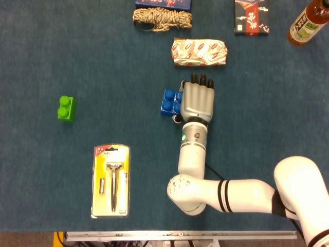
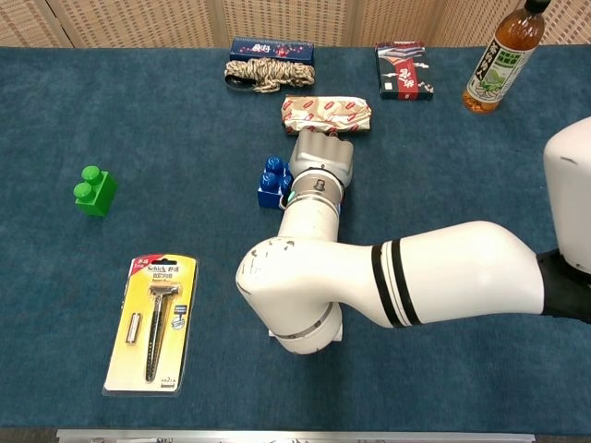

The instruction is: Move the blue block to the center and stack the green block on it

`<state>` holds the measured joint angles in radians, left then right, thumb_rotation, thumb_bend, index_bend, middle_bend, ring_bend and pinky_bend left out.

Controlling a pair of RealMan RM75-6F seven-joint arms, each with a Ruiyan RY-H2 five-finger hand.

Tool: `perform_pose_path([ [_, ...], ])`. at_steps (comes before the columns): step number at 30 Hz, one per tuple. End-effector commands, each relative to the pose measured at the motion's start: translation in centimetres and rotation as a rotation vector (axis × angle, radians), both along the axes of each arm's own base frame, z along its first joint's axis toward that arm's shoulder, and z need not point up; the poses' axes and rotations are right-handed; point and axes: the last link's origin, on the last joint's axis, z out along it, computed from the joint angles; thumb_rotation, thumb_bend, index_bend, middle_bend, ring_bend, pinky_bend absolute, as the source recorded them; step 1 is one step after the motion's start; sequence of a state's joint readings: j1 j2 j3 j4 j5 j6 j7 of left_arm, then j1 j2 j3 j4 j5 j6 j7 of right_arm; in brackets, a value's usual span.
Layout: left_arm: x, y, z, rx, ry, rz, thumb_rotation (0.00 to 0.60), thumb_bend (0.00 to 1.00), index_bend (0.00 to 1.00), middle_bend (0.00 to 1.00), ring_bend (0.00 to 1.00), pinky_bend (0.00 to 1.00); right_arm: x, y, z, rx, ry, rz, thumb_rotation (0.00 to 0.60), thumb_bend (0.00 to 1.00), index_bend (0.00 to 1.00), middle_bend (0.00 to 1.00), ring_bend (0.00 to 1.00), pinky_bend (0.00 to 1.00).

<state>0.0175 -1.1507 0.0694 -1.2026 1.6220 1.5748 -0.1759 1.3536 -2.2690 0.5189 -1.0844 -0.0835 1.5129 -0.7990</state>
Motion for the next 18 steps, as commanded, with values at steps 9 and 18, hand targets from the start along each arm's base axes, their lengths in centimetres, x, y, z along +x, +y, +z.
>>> perform_pose_path([
  [9,0.0,0.0,-0.1,-0.002,0.003,0.004,0.6,0.25,0.4,0.45,0.28,0.48,0.2,0.1,0.3,-0.007,0.031,0.061,0.6,0.25,0.19,0.1,0.0,0.1],
  [18,0.2,0.1,-0.2,-0.002,0.005,0.004,0.6,0.25,0.4,0.45,0.28,0.48,0.2,0.0,1.1,-0.021,0.055,0.106,0.6,0.21,0.02,0.09,0.0,0.1],
])
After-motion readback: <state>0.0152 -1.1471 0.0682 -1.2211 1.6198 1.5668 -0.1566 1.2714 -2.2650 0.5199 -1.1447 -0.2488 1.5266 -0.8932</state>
